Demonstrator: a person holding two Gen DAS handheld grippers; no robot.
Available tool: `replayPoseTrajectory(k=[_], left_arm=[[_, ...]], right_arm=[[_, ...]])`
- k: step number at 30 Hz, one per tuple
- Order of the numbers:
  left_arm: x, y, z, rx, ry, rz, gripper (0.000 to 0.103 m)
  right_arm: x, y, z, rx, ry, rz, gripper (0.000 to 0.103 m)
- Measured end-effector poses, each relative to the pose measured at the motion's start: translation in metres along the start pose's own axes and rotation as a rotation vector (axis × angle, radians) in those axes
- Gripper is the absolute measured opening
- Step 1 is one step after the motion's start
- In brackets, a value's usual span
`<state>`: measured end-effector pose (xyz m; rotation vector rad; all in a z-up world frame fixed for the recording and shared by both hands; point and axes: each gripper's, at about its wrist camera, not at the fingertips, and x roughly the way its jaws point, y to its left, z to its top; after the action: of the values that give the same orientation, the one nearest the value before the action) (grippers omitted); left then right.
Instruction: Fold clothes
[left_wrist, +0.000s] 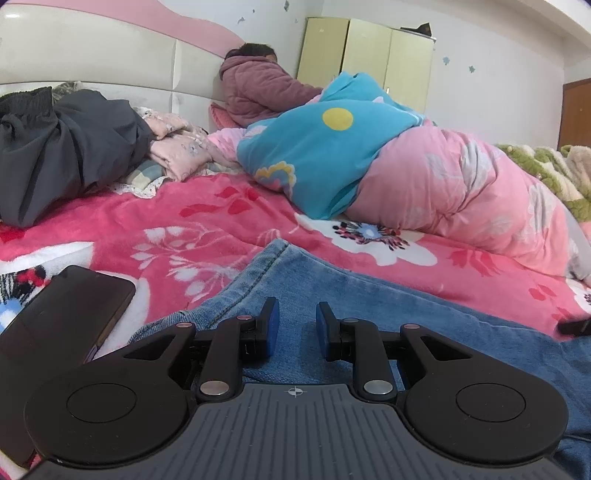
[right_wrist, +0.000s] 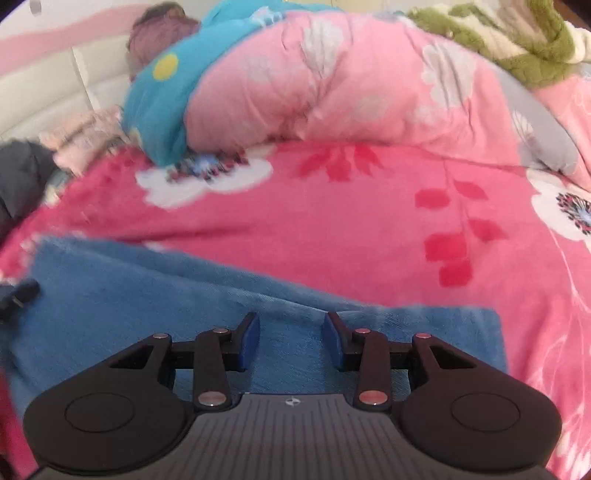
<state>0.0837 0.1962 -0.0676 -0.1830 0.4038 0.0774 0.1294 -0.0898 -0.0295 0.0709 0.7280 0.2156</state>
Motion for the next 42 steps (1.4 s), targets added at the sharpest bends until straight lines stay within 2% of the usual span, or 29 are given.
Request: replayPoseTrajectory(k=[1,3,6,10,12,13,16,22,24,26,29,33,35,40,41,42], left_arm=[[0.0,0.0,0.0,0.0,0.0,-0.002,0.022],[0.0,0.001,0.0,-0.004,-0.001,-0.005,0.022],[0.0,0.001,0.001,-0.015,0.0,-0.003,0.022],[0.002,-0.002,0.001,-0.012,0.0,0.013,0.022],[0.002,-0.004,0.001,-0.003,-0.002,0.023,0.022],[0.002,-0.005,0.0,0.002,-0.004,0.028,0.022],[0.002,-0.008,-0.001,0.019,-0.011,0.041,0.022],[0.0,-0.01,-0.003,0.032,-0.022,0.056,0.023],[-0.001,-0.011,-0.001,0.032,-0.015,0.064,0.023],[-0.006,-0.014,0.003,0.021,-0.003,0.079,0.023],[-0.021,-0.026,0.012,0.004,0.008,0.086,0.033],[-0.041,-0.066,0.028,0.07,0.035,-0.011,0.043],[-0.048,-0.094,0.035,0.09,0.067,-0.114,0.048],[-0.042,-0.19,0.038,0.202,0.255,-0.384,0.06],[-0.04,-0.209,0.036,0.228,0.291,-0.43,0.062],[-0.035,-0.225,0.031,0.257,0.317,-0.443,0.064]], right_arm=[[-0.009,0.0,0.004,0.006,-0.027,0.011,0.041],[-0.028,-0.011,0.01,0.025,-0.076,-0.028,0.043],[-0.05,-0.051,0.012,0.12,-0.098,-0.097,0.048],[-0.068,-0.126,-0.013,0.362,-0.06,-0.144,0.059],[-0.069,-0.159,-0.035,0.485,-0.012,-0.134,0.06],[-0.067,-0.169,-0.046,0.511,0.014,-0.128,0.057],[-0.069,-0.171,-0.064,0.442,-0.017,-0.105,0.057],[-0.101,-0.152,-0.053,0.32,-0.125,-0.146,0.057],[-0.109,-0.147,-0.056,0.276,-0.163,-0.12,0.057],[-0.113,-0.146,-0.062,0.254,-0.159,-0.105,0.057],[-0.119,-0.156,-0.078,0.294,-0.141,-0.045,0.057],[-0.127,-0.173,-0.093,0.395,-0.124,0.023,0.059],[-0.127,-0.182,-0.099,0.45,-0.113,0.052,0.06],[-0.126,-0.201,-0.119,0.577,-0.13,0.201,0.062],[-0.124,-0.205,-0.124,0.607,-0.132,0.237,0.062],[-0.122,-0.207,-0.127,0.629,-0.137,0.265,0.062]])
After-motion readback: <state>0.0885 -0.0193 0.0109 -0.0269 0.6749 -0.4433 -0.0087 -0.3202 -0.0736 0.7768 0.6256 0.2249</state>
